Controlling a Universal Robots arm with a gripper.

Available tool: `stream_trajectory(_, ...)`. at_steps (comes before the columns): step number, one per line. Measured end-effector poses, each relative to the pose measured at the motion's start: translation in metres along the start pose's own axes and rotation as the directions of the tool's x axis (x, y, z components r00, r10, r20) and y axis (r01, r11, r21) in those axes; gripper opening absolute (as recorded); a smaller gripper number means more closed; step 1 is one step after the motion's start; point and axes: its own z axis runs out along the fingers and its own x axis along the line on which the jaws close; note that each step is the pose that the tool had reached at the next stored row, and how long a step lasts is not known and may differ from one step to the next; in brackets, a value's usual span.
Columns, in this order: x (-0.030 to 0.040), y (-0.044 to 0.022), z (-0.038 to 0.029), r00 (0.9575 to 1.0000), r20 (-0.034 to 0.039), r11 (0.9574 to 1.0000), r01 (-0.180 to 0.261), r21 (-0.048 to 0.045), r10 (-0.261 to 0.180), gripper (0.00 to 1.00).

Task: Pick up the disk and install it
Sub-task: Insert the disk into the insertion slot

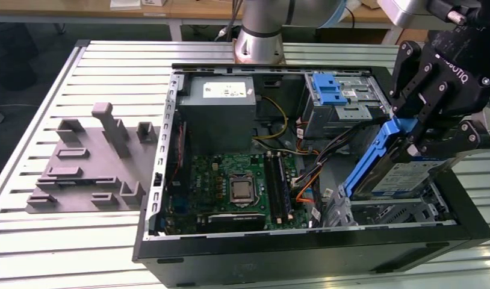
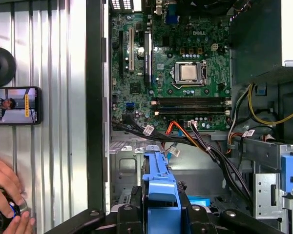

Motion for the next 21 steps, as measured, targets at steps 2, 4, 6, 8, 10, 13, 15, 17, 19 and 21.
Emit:
stream_trajectory(2, 0.0000, 0.0000, 0.0000, 1.0000, -0.0001, 1.0000, 0.000, 0.0001, 0.000, 0.38)
stream_trajectory(4, 0.0000, 0.0000, 0.0006, 1.0000, 0.0001, 1.0000, 0.000, 0.0000, 0.000, 0.38)
stream_trajectory(6, 0.0001, 0.0000, 0.0038, 1.0000, 0.0000, 1.0000, 0.000, 0.0000, 0.000, 0.44)
stream_trajectory(8, 0.0001, -0.0001, 0.0073, 1.0000, 0.0000, 1.0000, 0.000, 0.0000, 0.000, 0.44)
stream_trajectory(10, 0.0001, -0.0002, 0.0111, 1.0000, 0.0001, 1.0000, 0.000, 0.0000, 0.000, 0.44)
stream_trajectory(13, 0.0003, -0.0002, 0.0164, 1.0000, 0.0000, 1.0000, 0.000, 0.0000, 0.000, 0.36)
stream_trajectory(15, 0.0003, -0.0003, 0.0200, 1.0000, 0.0000, 1.0000, 0.000, 0.0000, 0.000, 0.30)
stream_trajectory(17, 0.0003, -0.0003, 0.0232, 1.0000, 0.0001, 1.0000, 0.000, 0.0000, 0.000, 0.24)
stream_trajectory(19, 0.0003, -0.0003, 0.0232, 1.0000, -0.0001, 1.0000, 0.000, 0.0000, 0.000, 0.13)
stream_trajectory(21, 0.0003, -0.0004, 0.0233, 1.0000, -0.0001, 1.0000, 0.000, 0.0000, 0.000, 0.11)
